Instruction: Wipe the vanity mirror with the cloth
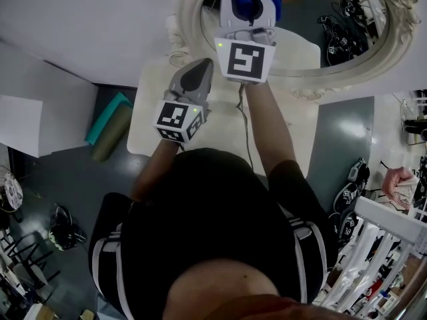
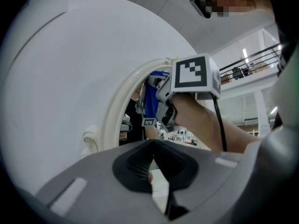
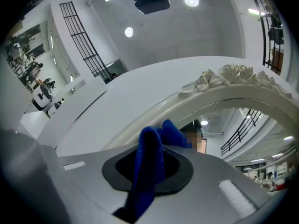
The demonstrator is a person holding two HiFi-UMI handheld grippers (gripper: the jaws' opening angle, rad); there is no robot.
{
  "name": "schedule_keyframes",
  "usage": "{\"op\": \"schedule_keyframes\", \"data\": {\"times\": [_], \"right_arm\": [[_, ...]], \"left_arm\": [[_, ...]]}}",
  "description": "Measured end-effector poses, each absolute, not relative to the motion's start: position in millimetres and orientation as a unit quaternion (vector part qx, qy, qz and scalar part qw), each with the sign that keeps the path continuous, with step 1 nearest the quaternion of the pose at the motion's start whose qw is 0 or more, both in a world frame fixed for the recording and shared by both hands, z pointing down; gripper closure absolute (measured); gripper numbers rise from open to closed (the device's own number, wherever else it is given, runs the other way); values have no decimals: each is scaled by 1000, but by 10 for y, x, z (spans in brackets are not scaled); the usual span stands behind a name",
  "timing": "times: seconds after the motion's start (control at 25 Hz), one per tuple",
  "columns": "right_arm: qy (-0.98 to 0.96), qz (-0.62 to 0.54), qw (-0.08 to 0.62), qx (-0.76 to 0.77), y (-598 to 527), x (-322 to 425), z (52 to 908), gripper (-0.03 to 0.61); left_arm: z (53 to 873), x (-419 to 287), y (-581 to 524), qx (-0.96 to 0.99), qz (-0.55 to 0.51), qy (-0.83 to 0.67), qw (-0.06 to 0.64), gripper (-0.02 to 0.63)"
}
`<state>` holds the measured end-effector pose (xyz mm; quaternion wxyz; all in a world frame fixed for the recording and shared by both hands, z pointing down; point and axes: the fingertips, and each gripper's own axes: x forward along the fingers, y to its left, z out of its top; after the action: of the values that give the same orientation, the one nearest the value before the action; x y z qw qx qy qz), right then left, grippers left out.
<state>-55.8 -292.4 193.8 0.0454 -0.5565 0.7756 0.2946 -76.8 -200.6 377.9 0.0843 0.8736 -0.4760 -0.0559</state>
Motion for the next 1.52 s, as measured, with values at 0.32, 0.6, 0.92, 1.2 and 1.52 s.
{"op": "schedule_keyframes", "data": {"times": [0.32, 0.6, 0.92, 1.2, 1.52], "right_arm": [[789, 283, 42, -544, -2942, -679, 2141, 540], [794, 291, 38, -532, -2942, -661, 2199, 538], [808, 254, 132, -514, -2475, -461, 2010, 538], [798, 191, 216, -529, -2102, 268, 2000, 538], [737, 194, 214, -610, -1762, 1319, 2251, 538]], "left_arm": [[3839, -813, -1974, 874, -57, -475, 91, 604], [3791, -771, -1949, 873, -59, -477, 86, 604], [3696, -763, -1843, 872, -66, -478, 79, 604], [3697, -578, -1806, 878, -66, -468, 83, 604], [3783, -253, -1787, 888, -68, -442, 104, 604]]}}
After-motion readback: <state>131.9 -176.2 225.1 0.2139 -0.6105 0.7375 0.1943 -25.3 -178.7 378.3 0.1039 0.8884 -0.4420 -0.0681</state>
